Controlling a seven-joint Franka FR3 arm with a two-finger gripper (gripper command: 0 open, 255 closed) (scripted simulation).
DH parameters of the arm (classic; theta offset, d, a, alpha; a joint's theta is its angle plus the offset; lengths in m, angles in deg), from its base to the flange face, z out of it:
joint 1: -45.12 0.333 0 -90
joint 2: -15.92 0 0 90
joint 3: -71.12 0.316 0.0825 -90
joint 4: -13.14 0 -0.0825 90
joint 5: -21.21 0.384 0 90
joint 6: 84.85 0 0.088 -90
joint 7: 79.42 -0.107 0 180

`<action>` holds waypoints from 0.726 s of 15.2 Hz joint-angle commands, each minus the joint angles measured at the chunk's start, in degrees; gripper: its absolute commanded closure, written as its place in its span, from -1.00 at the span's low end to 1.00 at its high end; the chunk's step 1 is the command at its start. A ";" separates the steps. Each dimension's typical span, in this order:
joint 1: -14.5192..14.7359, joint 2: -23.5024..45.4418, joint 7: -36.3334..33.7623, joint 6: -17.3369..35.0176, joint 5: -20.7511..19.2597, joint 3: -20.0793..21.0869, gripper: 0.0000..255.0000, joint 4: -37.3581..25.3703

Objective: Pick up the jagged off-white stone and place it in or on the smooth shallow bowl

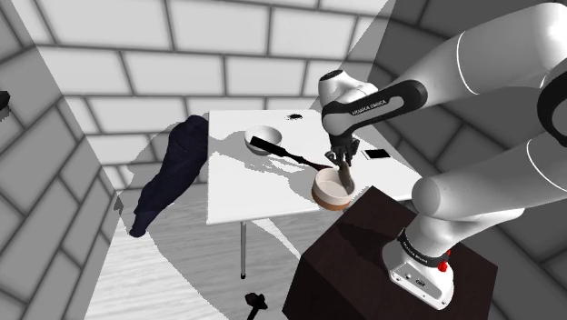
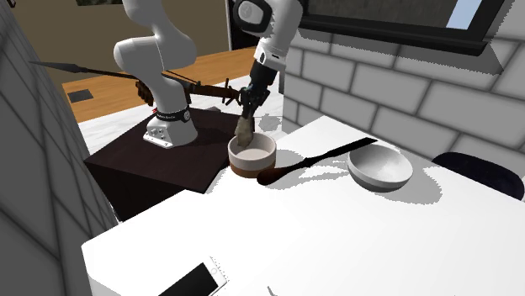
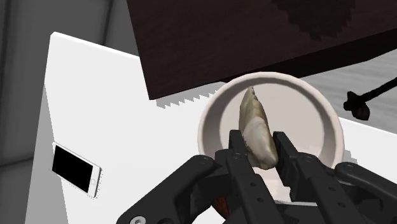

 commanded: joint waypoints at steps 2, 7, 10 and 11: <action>-0.76 1.96 -1.36 2.66 -0.94 1.03 1.00 1.05; -1.14 2.97 -2.08 3.82 -1.49 1.52 1.00 1.43; -1.14 2.97 -2.08 3.82 -1.49 1.52 1.00 1.43; -1.14 2.97 -2.08 3.82 -1.49 1.52 1.00 1.43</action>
